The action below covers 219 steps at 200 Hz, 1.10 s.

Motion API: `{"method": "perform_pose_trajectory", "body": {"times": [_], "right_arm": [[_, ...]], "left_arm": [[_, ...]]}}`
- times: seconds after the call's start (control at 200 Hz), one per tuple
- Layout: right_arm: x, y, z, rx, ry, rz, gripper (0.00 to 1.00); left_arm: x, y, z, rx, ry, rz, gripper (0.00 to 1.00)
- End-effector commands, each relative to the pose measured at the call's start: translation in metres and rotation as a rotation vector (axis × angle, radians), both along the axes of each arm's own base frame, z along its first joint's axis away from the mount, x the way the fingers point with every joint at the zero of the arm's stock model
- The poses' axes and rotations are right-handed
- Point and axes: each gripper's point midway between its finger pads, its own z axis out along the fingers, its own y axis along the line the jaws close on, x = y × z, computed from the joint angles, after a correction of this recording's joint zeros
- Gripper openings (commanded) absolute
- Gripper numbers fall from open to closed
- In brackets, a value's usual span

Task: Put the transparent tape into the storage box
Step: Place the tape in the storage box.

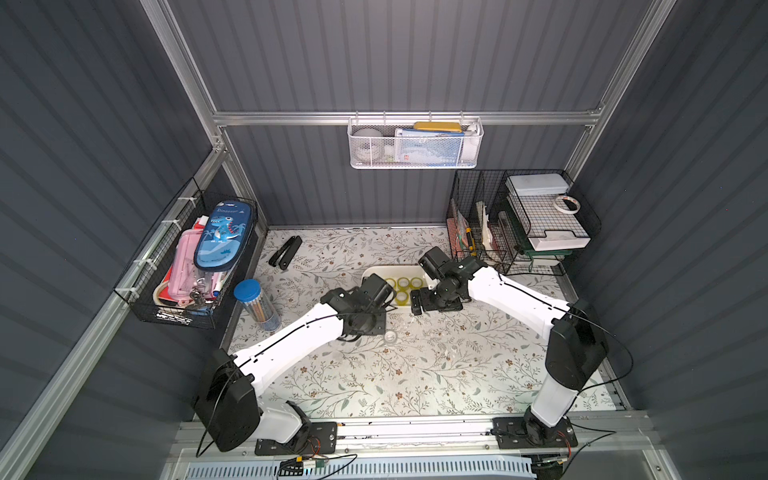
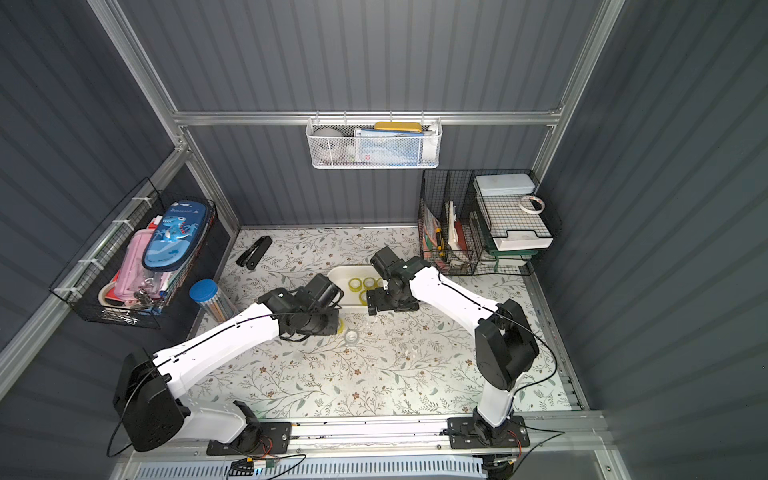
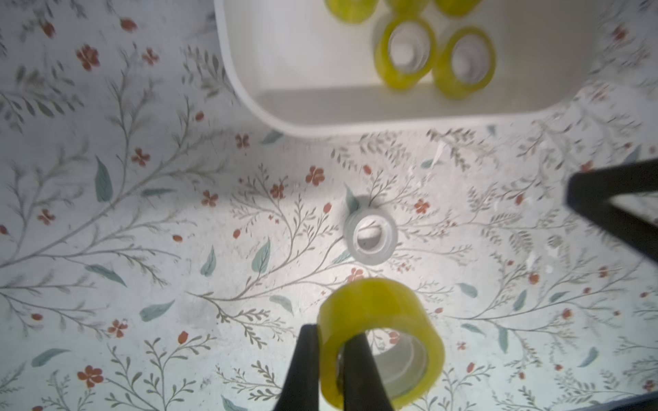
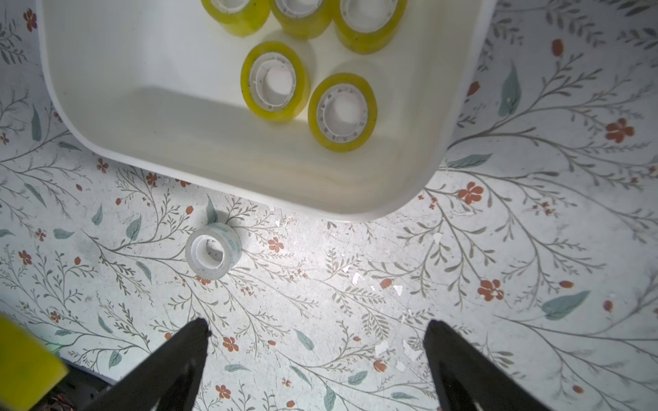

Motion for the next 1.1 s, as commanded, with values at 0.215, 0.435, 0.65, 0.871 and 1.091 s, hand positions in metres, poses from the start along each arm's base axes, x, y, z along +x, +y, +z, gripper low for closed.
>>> {"method": "perform_pose_trajectory", "body": {"times": [0.215, 0.435, 0.65, 0.871, 1.091], "right_arm": [[0.025, -0.013, 0.003, -0.021, -0.014, -0.038, 0.99], [0.037, -0.015, 0.0, -0.033, -0.008, -0.049, 0.99], [0.045, -0.021, -0.004, -0.028, 0.002, -0.069, 0.99], [0.052, -0.024, -0.007, -0.024, 0.009, -0.083, 0.99], [0.054, -0.023, -0.01, -0.022, 0.017, -0.086, 0.99]], "left_arm": [[0.085, 0.003, -0.002, 0.076, -0.002, -0.042, 0.0], [0.118, -0.017, -0.048, 0.099, 0.067, -0.097, 0.0], [0.133, -0.02, -0.077, 0.124, 0.112, -0.112, 0.0], [0.138, -0.014, -0.095, 0.147, 0.143, -0.116, 0.0], [0.136, -0.017, -0.113, 0.139, 0.175, -0.124, 0.0]]}}
